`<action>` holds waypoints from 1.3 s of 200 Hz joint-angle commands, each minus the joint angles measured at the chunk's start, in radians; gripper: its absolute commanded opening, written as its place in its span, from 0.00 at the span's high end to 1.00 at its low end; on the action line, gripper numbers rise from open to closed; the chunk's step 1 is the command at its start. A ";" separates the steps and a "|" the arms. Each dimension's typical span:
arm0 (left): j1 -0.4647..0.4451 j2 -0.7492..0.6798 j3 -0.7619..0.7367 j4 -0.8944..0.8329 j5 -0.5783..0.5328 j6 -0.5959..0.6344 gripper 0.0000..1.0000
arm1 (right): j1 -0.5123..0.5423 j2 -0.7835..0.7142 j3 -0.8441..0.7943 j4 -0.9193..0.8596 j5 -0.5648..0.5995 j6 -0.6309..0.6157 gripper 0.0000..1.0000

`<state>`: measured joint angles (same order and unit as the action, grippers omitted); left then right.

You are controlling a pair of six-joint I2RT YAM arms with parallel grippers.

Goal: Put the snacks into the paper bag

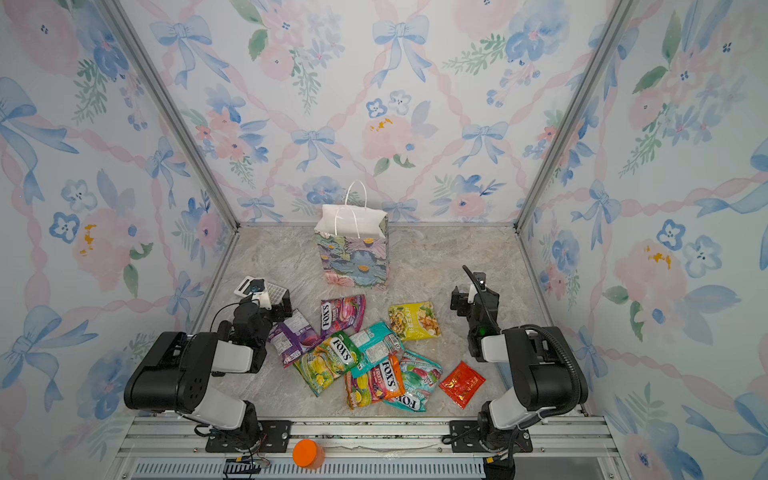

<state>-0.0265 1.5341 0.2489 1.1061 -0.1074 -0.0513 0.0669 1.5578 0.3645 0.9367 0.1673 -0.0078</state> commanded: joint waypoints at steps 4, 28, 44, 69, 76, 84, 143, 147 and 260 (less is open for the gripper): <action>-0.006 0.009 0.013 0.020 -0.007 0.018 0.02 | -0.006 -0.002 0.020 -0.007 -0.010 0.006 0.03; -0.006 0.009 0.014 0.021 -0.007 0.017 0.02 | -0.006 -0.002 0.021 -0.007 -0.012 0.007 0.03; -0.006 0.009 0.014 0.021 -0.006 0.017 0.02 | -0.006 -0.002 0.021 -0.007 -0.013 0.007 0.04; -0.006 0.008 0.014 0.021 -0.007 0.018 0.02 | -0.008 -0.002 0.021 -0.007 -0.015 0.007 0.04; -0.006 0.009 0.014 0.020 -0.006 0.018 0.02 | -0.007 -0.002 0.021 -0.007 -0.014 0.007 0.04; -0.006 0.009 0.013 0.021 -0.008 0.018 0.02 | -0.008 -0.002 0.021 -0.008 -0.014 0.008 0.04; -0.006 0.009 0.014 0.021 -0.007 0.018 0.02 | -0.006 -0.002 0.021 -0.007 -0.012 0.007 0.03; -0.005 0.009 0.014 0.021 -0.007 0.018 0.02 | -0.006 -0.002 0.021 -0.007 -0.013 0.006 0.03; -0.021 -0.007 0.013 0.011 0.009 0.044 0.02 | 0.005 -0.012 0.012 0.001 0.005 0.002 0.04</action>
<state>-0.0288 1.5341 0.2493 1.1057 -0.1074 -0.0467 0.0669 1.5578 0.3645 0.9348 0.1646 -0.0078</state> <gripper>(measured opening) 0.979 0.965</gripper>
